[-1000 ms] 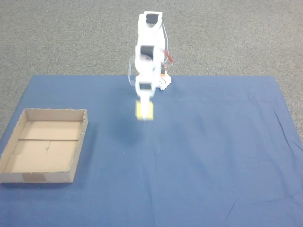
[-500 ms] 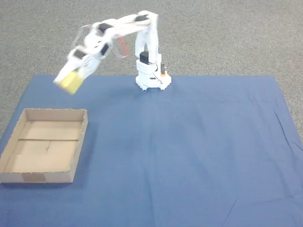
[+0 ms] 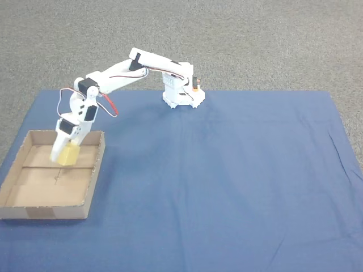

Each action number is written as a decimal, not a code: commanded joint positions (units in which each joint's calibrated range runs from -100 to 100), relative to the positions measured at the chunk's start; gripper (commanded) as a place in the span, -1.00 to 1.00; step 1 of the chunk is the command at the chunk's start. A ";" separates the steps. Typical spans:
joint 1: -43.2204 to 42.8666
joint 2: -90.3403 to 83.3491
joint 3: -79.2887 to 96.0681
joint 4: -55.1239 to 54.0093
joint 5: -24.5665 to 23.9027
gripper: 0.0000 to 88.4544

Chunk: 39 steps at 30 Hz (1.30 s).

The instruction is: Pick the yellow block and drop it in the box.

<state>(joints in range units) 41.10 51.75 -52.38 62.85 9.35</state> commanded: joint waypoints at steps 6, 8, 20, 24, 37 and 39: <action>-0.01 -8.56 4.14 -0.39 -1.17 0.10; -1.11 -18.02 9.03 -0.55 -3.08 0.09; -19.99 -105.40 68.94 -10.89 -9.38 -0.87; -31.63 -124.31 101.06 -8.24 -9.67 -1.00; -36.98 -149.47 152.20 -15.11 -9.52 -1.00; -36.90 -149.47 152.20 -15.11 -10.26 -1.00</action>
<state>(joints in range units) 4.21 -97.78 98.93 47.49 -0.02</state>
